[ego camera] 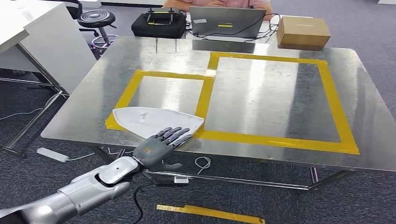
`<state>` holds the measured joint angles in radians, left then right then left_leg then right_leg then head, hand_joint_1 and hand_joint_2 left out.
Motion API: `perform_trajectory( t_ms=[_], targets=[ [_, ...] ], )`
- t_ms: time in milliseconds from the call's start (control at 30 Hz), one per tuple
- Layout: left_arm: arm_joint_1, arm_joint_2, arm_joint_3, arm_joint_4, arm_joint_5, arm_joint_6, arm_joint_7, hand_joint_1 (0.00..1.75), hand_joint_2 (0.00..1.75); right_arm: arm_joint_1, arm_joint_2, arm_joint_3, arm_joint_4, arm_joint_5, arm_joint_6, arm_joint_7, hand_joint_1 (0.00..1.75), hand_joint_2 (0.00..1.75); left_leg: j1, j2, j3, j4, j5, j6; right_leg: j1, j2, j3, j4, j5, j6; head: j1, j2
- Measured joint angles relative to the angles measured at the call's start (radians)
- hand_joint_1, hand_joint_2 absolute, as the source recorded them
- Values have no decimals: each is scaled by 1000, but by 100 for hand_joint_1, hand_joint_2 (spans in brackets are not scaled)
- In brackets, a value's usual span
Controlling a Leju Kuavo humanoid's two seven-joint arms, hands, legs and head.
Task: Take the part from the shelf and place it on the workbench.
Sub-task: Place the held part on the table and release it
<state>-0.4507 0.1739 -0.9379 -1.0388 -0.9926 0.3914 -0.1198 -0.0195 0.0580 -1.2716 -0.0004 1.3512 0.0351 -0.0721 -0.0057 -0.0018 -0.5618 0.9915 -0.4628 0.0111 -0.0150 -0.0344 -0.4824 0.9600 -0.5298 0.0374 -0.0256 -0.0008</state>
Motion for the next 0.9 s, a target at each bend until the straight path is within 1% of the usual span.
perform_trajectory(
  t_ms=[100,200,333,533,767,833,900],
  targets=[
    [1,0,4,1,9,18,0,0,0,0,0,2,0,0,-1,0,0,0,0,0,0,0,0,0,0,0,0,0,0,0,0,0],
    [5,-1,19,-5,27,55,-2,0,0,0,0,5,0,1,-7,0,0,0,0,0,0,0,0,0,0,0,0,0,0,0,0,0],
    [10,2,41,-42,37,96,-12,0,0,-2,0,8,0,6,-21,0,0,0,0,0,0,0,0,0,0,0,1,0,0,0,0,0],
    [15,14,58,-89,39,113,-20,0,0,-8,-1,17,0,15,-40,0,0,0,-1,0,0,0,0,0,0,0,1,0,0,0,0,0],
    [37,56,77,-157,29,115,-21,0,0,-21,-11,24,0,39,-86,0,0,0,-6,0,0,1,-1,2,-5,0,0,0,1,3,0,0],
    [44,69,82,-169,22,116,-20,0,0,-25,-13,25,0,45,-93,0,0,0,-8,0,0,3,-3,5,-7,0,1,0,1,5,0,0],
    [52,82,87,-180,18,120,-20,0,0,-30,-14,29,0,52,-101,0,0,0,-10,0,-1,5,-5,10,-9,0,1,-1,1,10,0,0]
  ],
)
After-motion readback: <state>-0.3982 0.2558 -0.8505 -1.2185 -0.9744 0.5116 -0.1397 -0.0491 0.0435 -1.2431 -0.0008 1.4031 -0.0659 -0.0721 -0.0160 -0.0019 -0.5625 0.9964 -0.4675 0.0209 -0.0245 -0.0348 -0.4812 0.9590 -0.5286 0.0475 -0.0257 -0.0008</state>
